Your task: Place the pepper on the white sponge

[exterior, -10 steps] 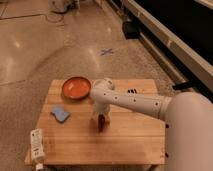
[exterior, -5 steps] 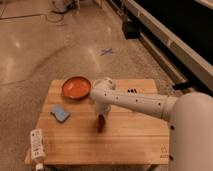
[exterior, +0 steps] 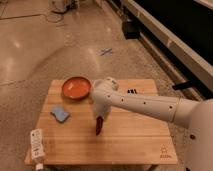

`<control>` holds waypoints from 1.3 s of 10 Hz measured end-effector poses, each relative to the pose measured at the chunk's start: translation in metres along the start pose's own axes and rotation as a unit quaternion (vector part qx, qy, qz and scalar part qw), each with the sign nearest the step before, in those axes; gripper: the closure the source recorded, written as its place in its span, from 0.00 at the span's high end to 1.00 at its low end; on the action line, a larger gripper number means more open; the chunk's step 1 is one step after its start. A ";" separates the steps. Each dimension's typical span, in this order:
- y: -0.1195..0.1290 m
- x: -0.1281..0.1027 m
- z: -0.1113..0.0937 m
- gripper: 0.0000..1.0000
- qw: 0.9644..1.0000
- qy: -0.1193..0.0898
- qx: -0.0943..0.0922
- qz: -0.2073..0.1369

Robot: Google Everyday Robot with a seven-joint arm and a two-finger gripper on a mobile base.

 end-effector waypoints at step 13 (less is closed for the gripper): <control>-0.136 0.007 -0.008 0.00 0.993 0.006 0.003 -0.118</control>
